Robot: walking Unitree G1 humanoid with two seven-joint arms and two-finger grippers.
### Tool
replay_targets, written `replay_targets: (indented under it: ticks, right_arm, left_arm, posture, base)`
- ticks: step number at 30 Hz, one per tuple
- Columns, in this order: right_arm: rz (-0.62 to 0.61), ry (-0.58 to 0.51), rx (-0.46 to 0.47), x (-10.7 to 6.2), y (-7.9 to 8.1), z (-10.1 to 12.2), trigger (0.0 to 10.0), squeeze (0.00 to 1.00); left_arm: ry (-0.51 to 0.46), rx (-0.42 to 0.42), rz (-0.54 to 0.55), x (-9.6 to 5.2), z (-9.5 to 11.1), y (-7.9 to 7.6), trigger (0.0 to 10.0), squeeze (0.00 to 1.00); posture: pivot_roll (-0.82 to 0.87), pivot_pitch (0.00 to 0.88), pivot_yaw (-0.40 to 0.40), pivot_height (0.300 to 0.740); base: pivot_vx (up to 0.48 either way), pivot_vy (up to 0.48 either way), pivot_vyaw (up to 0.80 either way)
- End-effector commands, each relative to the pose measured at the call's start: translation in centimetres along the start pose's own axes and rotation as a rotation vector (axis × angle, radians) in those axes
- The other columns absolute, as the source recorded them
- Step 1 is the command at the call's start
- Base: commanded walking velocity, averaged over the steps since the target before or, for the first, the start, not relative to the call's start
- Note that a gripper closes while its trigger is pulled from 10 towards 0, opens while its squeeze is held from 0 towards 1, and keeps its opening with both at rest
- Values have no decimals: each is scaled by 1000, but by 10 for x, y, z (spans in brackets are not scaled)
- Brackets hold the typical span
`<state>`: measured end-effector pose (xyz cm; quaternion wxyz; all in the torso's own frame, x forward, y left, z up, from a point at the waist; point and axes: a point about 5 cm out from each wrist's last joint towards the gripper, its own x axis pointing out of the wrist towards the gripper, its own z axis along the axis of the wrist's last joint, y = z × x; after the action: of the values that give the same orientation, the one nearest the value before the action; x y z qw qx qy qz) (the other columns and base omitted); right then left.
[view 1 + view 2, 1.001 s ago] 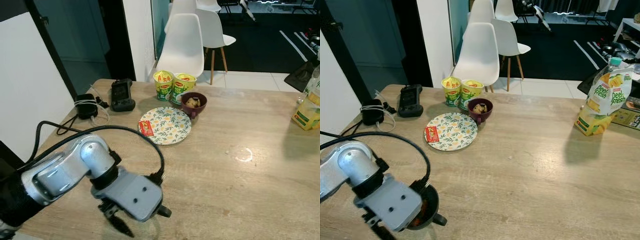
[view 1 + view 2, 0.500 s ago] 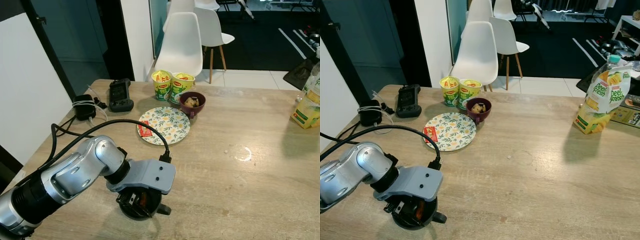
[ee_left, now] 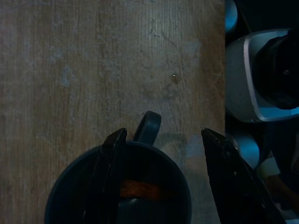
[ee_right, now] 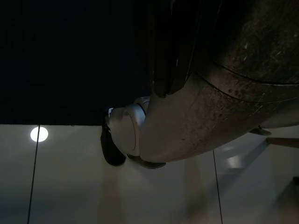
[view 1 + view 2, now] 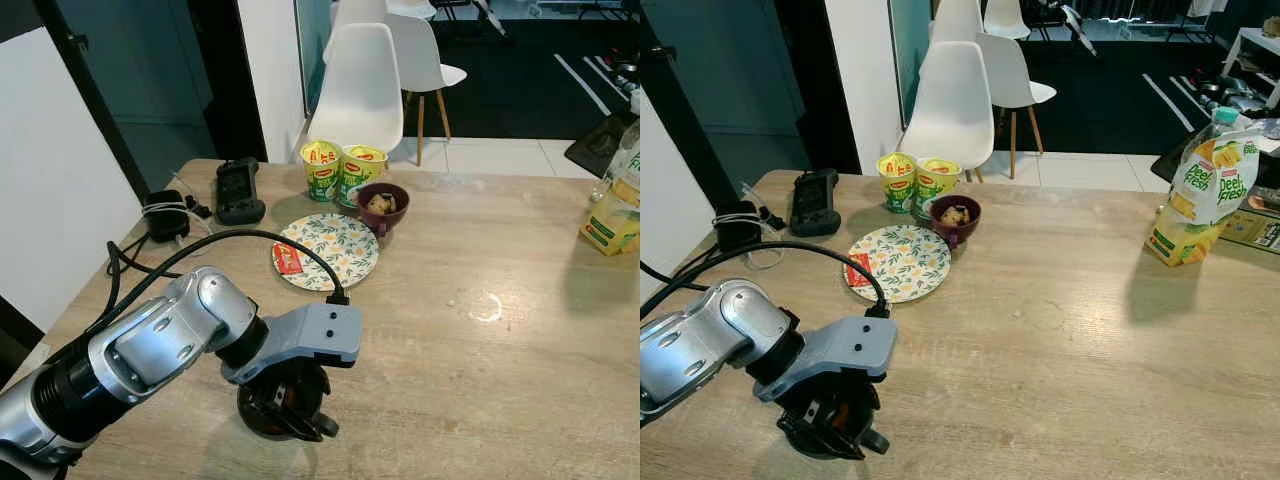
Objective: Restocking fridge
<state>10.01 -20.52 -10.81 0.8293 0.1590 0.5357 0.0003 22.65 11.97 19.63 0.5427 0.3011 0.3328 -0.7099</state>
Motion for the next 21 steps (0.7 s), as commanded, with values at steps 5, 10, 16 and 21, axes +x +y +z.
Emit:
replay_targets:
  ticks: [5,10,16,21]
  right_arm:
    - [3,12,14,1,4,-6,10000,0]
    - [3,12,13,1,4,-5,10000,0]
    - [5,12,12,1,5,-5,10000,0]
    - [5,13,9,2,5,-5,10000,0]
  left_arm:
    - [82,-21,-2,-9,-8,-8,10000,0]
    - [115,-32,6,-18,-11,-13,10000,0]
    - [123,-63,-8,-25,-12,-21,10000,0]
    - [112,-86,-21,-22,-13,-21,10000,0]
  posture:
    - [70,0,36,740]
    - [75,0,37,740]
    - [90,0,36,740]
    - [84,0,36,740]
  base:
    - [0,0,0]
    - [0,0,0]
    - [0,0,0]
    - [0,0,0]
